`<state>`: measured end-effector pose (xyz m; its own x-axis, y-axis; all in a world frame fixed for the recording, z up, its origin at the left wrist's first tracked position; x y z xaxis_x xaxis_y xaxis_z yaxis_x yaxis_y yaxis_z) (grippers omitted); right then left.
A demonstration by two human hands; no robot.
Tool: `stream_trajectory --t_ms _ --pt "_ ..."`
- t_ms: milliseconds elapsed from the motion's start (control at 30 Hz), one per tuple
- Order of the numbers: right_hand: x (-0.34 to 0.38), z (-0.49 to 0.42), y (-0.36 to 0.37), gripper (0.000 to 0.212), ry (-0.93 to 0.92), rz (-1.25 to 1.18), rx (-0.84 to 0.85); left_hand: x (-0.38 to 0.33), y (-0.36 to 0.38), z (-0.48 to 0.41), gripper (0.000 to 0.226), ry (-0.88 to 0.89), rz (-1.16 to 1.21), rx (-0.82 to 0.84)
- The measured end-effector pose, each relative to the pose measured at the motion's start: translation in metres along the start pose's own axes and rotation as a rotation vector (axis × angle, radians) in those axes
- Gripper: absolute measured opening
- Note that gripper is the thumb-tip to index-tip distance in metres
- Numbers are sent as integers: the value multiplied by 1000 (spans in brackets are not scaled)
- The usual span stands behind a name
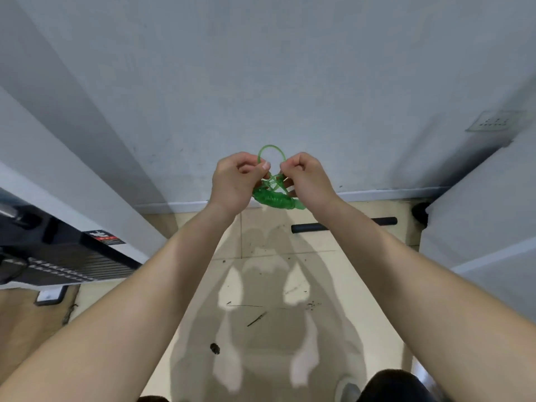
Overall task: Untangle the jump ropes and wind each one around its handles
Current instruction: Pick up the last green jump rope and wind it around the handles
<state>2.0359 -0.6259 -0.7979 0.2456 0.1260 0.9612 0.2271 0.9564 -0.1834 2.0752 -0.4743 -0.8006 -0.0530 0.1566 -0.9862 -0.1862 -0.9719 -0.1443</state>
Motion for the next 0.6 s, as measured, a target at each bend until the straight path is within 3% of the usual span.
stream_trajectory --t_ms 333,600 --pt "289 69 -78 9 -34 10 24 -311 -27 28 8 34 -67 114" --pt "462 118 -105 9 -135 68 33 -485 -61 53 12 185 -128 107"
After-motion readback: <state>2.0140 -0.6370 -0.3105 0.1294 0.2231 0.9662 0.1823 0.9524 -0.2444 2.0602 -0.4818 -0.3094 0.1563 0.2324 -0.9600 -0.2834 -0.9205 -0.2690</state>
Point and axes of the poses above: each hand's wrist, its own z-axis away from the middle knuckle, its own y-axis out of the palm, x = y × z, the point moved 4 cm from there along -z, towards the middle knuckle, and after that the axes turned 1 degree about x, right-handed, at the moved point
